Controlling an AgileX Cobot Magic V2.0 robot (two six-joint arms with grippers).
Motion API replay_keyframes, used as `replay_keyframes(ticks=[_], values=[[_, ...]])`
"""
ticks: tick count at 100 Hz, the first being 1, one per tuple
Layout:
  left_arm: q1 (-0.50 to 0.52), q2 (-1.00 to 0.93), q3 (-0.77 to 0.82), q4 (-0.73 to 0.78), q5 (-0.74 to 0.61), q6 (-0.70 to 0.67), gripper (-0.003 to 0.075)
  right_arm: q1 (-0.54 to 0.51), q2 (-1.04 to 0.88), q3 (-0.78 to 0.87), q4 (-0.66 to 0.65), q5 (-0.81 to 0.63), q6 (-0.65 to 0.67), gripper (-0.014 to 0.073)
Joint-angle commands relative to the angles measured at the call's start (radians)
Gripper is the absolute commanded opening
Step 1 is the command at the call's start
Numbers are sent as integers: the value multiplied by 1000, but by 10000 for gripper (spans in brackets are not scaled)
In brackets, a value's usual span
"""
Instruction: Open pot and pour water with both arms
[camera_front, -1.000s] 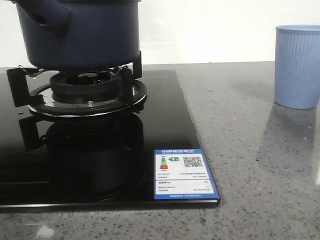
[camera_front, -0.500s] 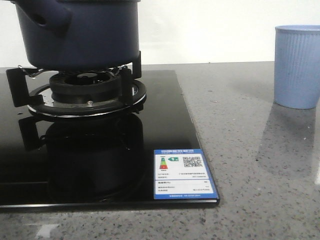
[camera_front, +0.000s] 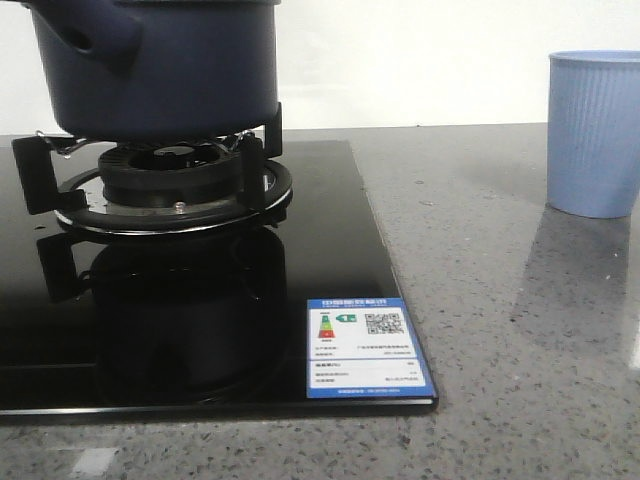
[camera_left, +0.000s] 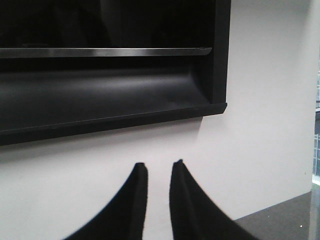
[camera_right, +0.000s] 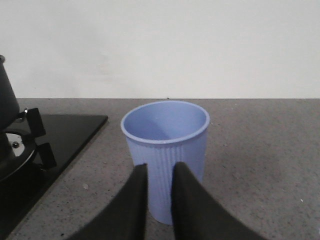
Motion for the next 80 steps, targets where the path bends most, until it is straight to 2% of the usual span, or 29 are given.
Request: replay_keyframes(ticks=[1, 19, 29, 58, 80], values=[[57, -64, -8, 3, 52, 8, -19, -7, -1, -26, -4, -97, 2, -69], [184, -249, 153, -35, 80, 8, -19, -7, -1, -26, -25, -97, 9, -69], [226, -373, 284, -55, 80, 8, -19, -7, -1, -26, -76, -97, 65, -69], [231, -732, 651, -140, 67, 8, -19, -7, -1, -26, -119, -100, 97, -69], [231, -829, 717, -140, 65, 8, -19, -7, -1, -26, -119, -100, 97, -69]])
